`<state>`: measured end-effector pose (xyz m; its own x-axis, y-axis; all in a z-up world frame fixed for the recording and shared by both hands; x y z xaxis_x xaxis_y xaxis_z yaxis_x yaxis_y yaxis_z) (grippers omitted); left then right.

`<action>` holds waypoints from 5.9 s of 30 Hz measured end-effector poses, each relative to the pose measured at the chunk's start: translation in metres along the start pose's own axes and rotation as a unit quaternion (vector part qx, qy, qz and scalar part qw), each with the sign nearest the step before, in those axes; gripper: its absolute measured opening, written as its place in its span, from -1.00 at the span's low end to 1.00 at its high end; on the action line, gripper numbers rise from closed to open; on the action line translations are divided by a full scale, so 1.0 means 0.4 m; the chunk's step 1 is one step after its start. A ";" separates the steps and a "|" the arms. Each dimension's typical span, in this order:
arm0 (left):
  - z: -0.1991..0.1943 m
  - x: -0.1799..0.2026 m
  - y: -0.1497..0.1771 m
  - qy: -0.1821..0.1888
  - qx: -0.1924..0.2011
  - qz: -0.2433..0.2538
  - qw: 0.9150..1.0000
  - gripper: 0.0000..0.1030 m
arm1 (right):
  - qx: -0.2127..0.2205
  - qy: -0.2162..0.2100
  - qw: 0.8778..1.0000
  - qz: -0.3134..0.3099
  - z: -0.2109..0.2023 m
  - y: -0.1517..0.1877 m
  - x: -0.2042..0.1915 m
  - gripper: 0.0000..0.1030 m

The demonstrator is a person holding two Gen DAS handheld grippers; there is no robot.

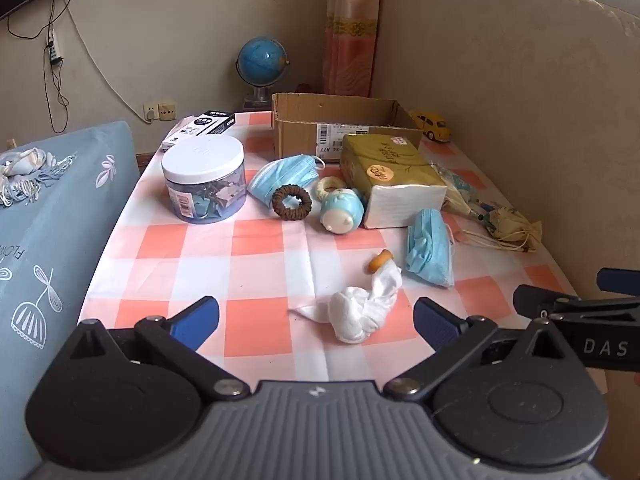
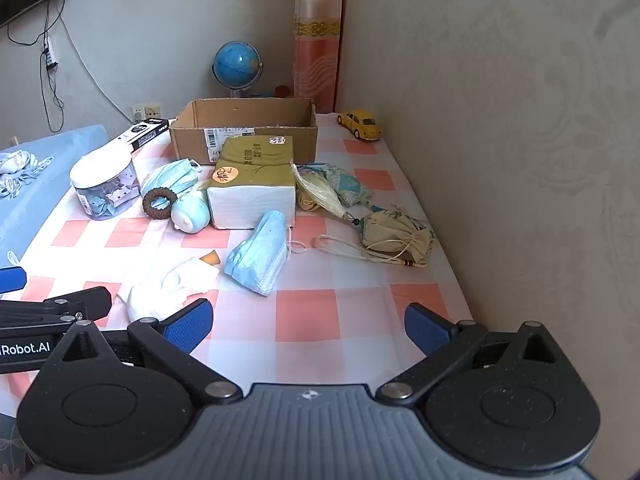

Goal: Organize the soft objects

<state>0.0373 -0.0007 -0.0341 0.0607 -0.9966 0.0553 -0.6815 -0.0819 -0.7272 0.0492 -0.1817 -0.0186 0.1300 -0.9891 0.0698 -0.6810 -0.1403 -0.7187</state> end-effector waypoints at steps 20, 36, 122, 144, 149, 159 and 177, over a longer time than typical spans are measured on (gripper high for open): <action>-0.008 -0.002 0.001 0.001 0.008 -0.001 1.000 0.99 | 0.004 0.001 1.000 0.002 -0.002 0.001 0.003 1.00; -0.009 -0.006 -0.001 -0.001 0.010 0.000 1.000 0.99 | 0.008 -0.002 1.000 0.005 -0.009 -0.002 0.006 1.00; 0.193 0.044 0.029 0.124 -0.014 0.157 0.980 0.42 | 0.019 -0.092 0.993 -0.074 0.161 0.024 0.028 1.00; 0.193 -0.053 0.009 0.099 -0.018 0.111 0.989 -0.09 | 0.000 -0.121 0.987 -0.108 0.290 -0.022 -0.047 1.00; 0.203 -0.073 -0.003 0.095 -0.019 0.099 0.990 -0.09 | 0.002 -0.134 0.981 -0.140 0.328 -0.045 -0.083 0.97; 0.221 -0.073 -0.018 0.102 -0.028 0.097 0.990 -0.09 | -0.015 -0.154 0.976 -0.154 0.385 -0.071 -0.090 0.57; 0.167 -0.070 -0.097 0.114 -0.033 0.153 0.981 -0.09 | -0.006 -0.156 0.978 -0.141 0.258 -0.091 -0.051 0.07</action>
<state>0.1106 0.0308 -0.0532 -0.3147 -0.9492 -0.0020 -0.6877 0.2295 -0.6888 0.1457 -0.1516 -0.0651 0.5267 -0.8487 0.0481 -0.5940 -0.4080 -0.6933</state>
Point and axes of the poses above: each gripper's, at about its wrist camera, not at the fingertips, and z roughly the way its jaws point, x to its right, y to its underside, the point moved 5 cm from there along z, roughly the way its jaws point
